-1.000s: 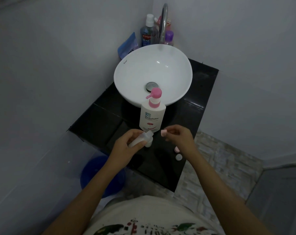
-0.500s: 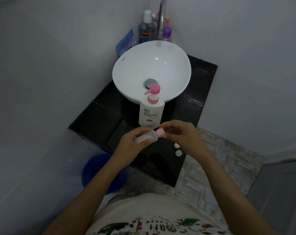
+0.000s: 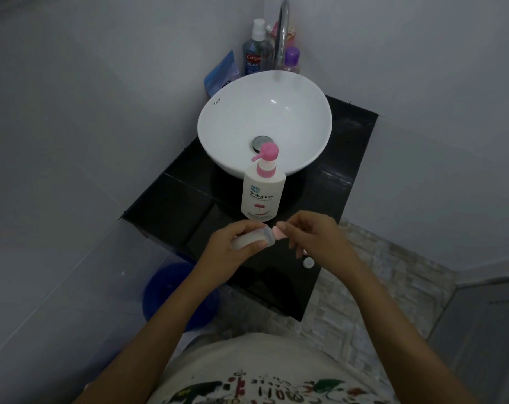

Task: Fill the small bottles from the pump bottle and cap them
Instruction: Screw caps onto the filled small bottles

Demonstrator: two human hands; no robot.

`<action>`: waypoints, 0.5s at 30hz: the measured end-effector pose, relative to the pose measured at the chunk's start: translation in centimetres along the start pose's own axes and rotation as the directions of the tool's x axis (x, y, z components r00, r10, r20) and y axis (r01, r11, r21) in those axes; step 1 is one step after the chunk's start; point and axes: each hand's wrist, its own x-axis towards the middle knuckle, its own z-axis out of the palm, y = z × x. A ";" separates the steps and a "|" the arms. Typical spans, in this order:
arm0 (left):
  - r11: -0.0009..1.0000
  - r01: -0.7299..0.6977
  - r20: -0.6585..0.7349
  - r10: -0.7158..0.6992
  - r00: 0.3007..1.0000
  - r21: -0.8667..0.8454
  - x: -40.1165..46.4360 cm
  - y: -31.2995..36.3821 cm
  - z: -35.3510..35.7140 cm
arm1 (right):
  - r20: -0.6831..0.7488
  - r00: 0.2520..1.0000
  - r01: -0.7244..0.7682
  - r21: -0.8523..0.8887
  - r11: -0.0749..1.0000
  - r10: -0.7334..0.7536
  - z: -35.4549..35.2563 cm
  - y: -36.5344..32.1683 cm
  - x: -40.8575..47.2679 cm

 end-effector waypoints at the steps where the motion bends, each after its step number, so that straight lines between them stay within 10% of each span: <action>1: 1.000 0.000 0.005 0.000 1.000 0.001 -0.1 0.0 0.0 | -0.021 1.000 -0.018 -0.038 0.999 0.017 0.2 0.0 0.0; 15: 1.000 -0.002 0.012 0.002 1.000 -0.004 0.0 0.3 -0.1 | 0.092 0.994 0.044 0.154 0.987 -0.059 -0.5 0.1 -0.4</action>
